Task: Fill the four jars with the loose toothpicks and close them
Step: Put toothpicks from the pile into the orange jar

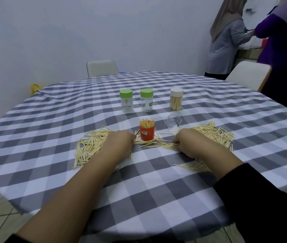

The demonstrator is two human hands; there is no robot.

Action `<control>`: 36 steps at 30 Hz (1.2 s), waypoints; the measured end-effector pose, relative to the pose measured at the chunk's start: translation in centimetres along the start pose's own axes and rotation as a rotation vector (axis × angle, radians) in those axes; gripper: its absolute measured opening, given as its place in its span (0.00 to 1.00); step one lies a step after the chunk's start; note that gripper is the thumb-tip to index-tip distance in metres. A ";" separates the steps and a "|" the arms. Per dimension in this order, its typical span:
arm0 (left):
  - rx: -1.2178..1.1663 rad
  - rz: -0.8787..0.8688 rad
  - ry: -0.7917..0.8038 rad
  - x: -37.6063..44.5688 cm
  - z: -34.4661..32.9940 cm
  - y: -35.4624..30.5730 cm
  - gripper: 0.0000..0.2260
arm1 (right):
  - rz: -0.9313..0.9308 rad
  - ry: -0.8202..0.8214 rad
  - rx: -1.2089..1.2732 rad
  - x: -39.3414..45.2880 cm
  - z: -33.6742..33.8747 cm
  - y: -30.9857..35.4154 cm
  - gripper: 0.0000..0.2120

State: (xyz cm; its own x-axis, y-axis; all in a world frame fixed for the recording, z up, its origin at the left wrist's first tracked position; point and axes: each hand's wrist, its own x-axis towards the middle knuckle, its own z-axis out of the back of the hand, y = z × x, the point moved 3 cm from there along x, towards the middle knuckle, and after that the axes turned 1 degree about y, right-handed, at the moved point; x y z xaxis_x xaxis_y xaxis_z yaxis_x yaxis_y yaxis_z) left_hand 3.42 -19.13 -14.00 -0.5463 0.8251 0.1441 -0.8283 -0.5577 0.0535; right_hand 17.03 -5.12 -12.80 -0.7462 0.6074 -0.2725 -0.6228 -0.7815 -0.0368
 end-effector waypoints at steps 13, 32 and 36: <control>0.014 0.038 -0.025 -0.1 0.0 -0.1 0.27 | 0.181 -0.407 -0.272 -0.4 -0.8 1.7 0.14; -0.141 0.085 0.348 0.3 0.4 4.0 0.22 | 0.190 -0.391 -0.167 0.4 -1.5 3.2 0.17; 0.004 0.030 0.299 0.9 0.6 4.4 0.19 | 0.206 -0.380 -0.198 0.7 -1.6 3.1 0.17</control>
State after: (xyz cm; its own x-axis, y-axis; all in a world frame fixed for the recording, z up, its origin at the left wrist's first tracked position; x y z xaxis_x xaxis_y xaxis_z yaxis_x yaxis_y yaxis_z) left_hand -0.63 -20.89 -13.08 -0.5835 0.7978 -0.1520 -0.8110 -0.5821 0.0579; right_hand 14.94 -7.31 -14.67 -0.9056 0.4172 0.0759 -0.4235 -0.8808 -0.2118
